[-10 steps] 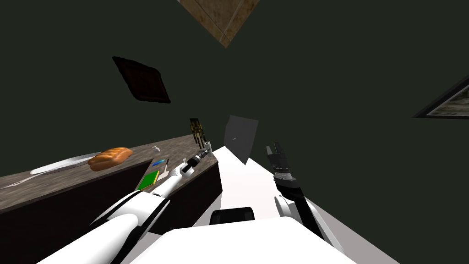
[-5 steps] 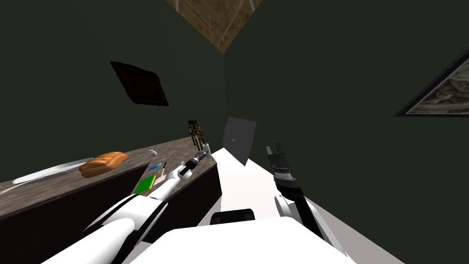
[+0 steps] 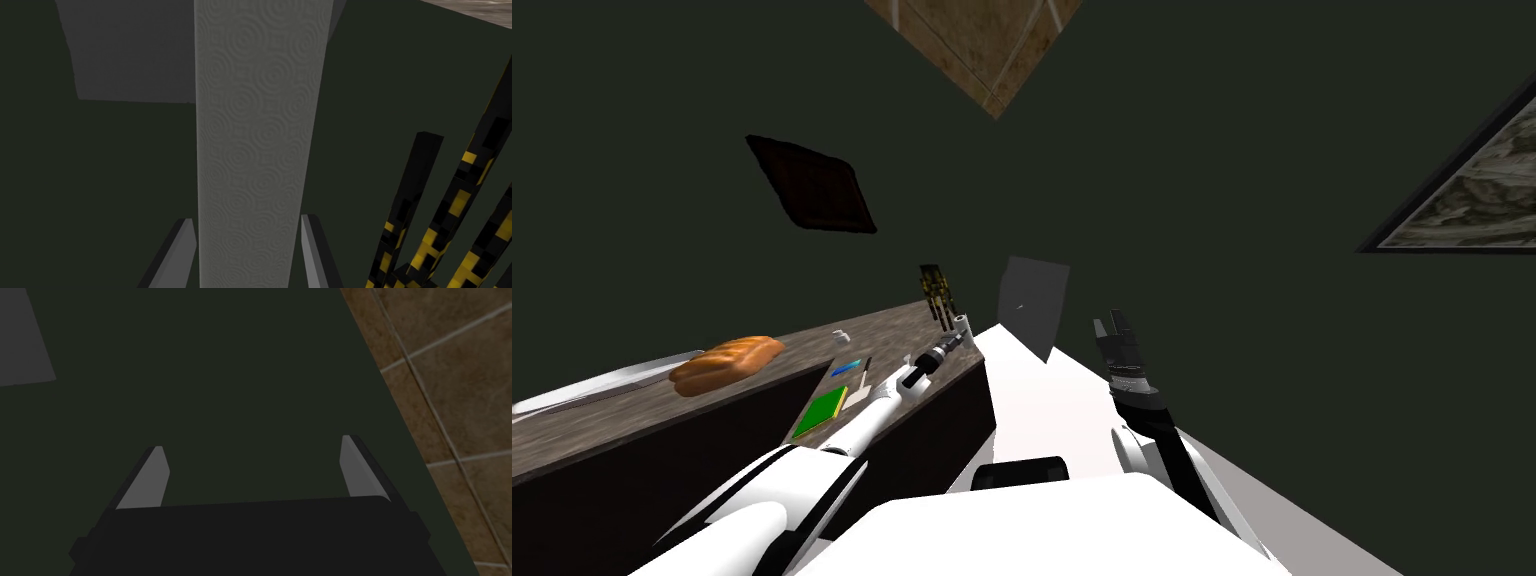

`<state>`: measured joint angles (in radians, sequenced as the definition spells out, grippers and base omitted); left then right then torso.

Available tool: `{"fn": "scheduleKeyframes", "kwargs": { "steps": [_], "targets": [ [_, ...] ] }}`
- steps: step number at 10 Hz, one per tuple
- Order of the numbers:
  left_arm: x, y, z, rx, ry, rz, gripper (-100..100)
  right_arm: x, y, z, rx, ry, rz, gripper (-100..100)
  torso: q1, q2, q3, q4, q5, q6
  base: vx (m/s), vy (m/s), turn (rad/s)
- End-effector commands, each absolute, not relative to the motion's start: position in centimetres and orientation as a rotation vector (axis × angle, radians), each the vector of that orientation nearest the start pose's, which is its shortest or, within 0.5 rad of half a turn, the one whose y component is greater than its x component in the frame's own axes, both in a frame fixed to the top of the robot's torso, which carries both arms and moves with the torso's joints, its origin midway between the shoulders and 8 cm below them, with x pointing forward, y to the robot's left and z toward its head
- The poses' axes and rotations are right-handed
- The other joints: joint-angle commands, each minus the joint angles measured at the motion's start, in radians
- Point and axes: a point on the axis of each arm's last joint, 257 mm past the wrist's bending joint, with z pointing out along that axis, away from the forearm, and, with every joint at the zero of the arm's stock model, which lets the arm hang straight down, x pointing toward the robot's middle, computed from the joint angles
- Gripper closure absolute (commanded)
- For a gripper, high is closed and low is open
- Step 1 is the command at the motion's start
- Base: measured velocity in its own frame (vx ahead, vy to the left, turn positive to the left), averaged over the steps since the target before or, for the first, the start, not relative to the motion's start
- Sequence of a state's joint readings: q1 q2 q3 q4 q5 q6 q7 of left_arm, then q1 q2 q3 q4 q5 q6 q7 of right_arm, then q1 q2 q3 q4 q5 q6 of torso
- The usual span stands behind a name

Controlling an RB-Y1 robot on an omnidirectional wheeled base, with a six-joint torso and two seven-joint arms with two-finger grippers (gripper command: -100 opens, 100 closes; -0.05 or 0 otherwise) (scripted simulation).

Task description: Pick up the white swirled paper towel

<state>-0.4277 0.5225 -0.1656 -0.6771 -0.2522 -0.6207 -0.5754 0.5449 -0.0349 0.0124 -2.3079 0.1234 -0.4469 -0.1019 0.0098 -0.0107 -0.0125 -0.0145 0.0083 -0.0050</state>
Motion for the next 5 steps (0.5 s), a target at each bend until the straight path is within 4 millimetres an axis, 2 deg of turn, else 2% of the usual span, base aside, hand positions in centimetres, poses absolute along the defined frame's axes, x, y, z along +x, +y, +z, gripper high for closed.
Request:
{"fn": "scheduleKeyframes", "kwargs": {
  "steps": [1,2,3,4,5],
  "targets": [
    [59.7,33.5,-26.1,0.041,1.590,-0.375,100,34.7,-26.4,1.0,0.654,0.734,1.298,0,0.000,0.000,0.000,0.000,0.000,0.000,0.021,0.004,0.017],
    [59.9,33.0,-25.3,0.051,1.575,-0.383,100,34.7,-26.4,1.0,0.654,0.734,1.298,0,0.000,0.001,0.000,0.000,0.000,0.000,0.005,0.003,0.015],
    [58.7,34.1,-26.5,0.020,1.594,-0.368,100,34.7,-26.4,1.0,0.654,0.733,1.298,0,-0.001,0.001,0.001,0.001,-0.001,0.000,0.033,0.010,-0.102],
    [58.1,34.1,-27.0,0.020,1.599,-0.371,100,34.7,-26.4,1.0,0.654,0.733,1.298,0,0.000,0.001,0.000,0.000,0.000,0.000,0.043,0.017,-0.067],
    [58.2,33.4,-26.0,0.033,1.578,-0.382,100,34.7,-26.4,1.0,0.654,0.734,1.298,0,0.001,0.000,-0.001,-0.001,0.001,0.000,0.019,0.009,0.005]
  ]
}}
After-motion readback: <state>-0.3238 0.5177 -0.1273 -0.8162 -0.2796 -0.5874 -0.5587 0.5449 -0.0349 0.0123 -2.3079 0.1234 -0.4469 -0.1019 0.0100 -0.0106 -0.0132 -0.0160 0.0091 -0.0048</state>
